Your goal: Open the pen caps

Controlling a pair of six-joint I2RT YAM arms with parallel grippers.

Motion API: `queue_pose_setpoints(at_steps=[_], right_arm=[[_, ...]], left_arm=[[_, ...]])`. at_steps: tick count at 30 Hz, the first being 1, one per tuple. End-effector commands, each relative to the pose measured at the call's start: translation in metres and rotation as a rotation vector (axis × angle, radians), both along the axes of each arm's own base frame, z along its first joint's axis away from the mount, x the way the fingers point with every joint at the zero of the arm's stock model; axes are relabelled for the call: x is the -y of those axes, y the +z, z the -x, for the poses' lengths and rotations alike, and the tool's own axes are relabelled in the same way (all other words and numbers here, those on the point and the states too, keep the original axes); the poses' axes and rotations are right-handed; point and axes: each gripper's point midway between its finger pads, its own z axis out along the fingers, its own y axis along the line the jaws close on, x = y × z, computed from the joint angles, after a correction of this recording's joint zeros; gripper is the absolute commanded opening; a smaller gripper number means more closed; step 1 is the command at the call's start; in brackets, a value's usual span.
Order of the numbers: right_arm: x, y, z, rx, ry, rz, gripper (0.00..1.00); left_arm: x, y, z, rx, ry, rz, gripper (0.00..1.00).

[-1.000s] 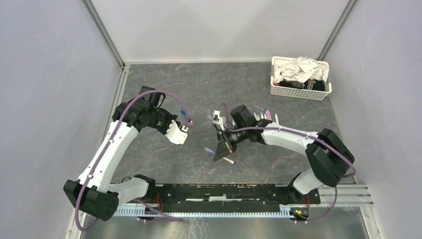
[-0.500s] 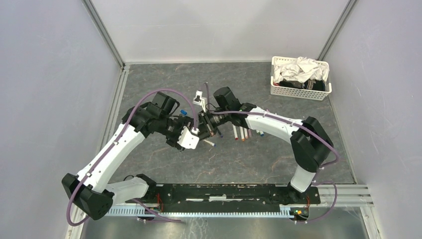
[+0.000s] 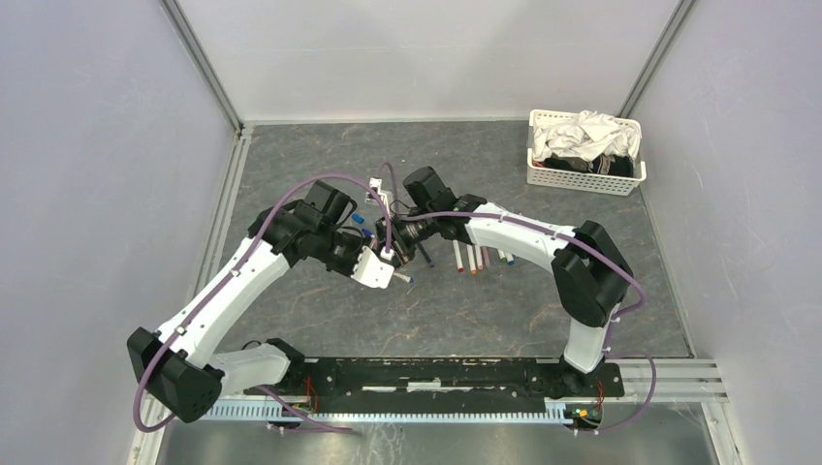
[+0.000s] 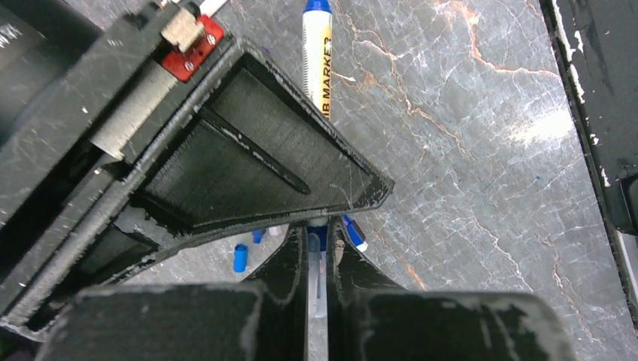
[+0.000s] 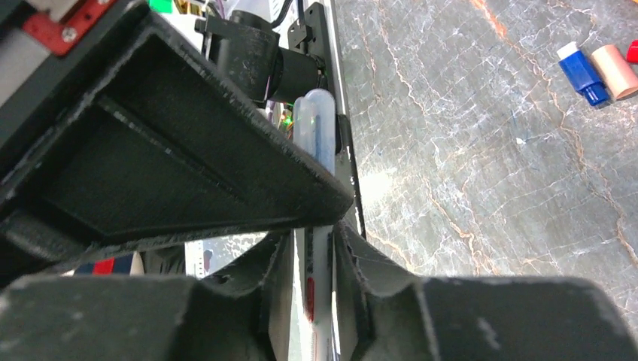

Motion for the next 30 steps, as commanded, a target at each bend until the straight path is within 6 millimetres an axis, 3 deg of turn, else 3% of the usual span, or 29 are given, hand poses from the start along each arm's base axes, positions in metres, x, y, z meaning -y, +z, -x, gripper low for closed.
queue_pose_setpoints(at_steps=[1,5,8,15,16,17,19,20,23,30], right_arm=[[0.009,0.010,0.004,0.011,0.033,-0.034,0.30],[0.020,0.007,0.003,-0.015,0.010,-0.042,0.31],[0.016,0.013,-0.001,-0.014,0.002,-0.057,0.31],[-0.003,0.031,-0.008,-0.034,-0.011,-0.127,0.12],[-0.004,0.032,-0.007,-0.033,-0.006,-0.129,0.04],[-0.005,0.032,-0.007,-0.028,-0.004,-0.129,0.00],[-0.001,0.028,-0.006,-0.004,-0.003,-0.109,0.00],[0.002,0.025,-0.005,0.014,0.002,-0.098,0.00],[0.010,0.018,-0.001,0.035,0.015,-0.065,0.00],[0.021,0.021,0.009,0.057,0.045,-0.065,0.00]], left_arm=[[-0.002,0.001,-0.006,0.054,-0.005,-0.010,0.02],[-0.003,0.004,-0.009,0.112,-0.009,0.005,0.02],[-0.001,0.007,-0.010,0.123,-0.006,0.020,0.02],[0.004,0.011,-0.011,0.135,0.011,0.049,0.04],[0.004,0.011,-0.010,0.135,0.013,0.048,0.08],[0.003,0.010,-0.009,0.132,0.017,0.048,0.20],[0.001,0.009,-0.010,0.119,0.045,0.042,0.53],[-0.001,0.007,-0.010,0.104,0.070,0.031,0.59],[-0.004,0.005,-0.013,0.071,0.115,0.011,0.67],[-0.006,0.001,-0.002,0.032,0.056,-0.004,0.68]])
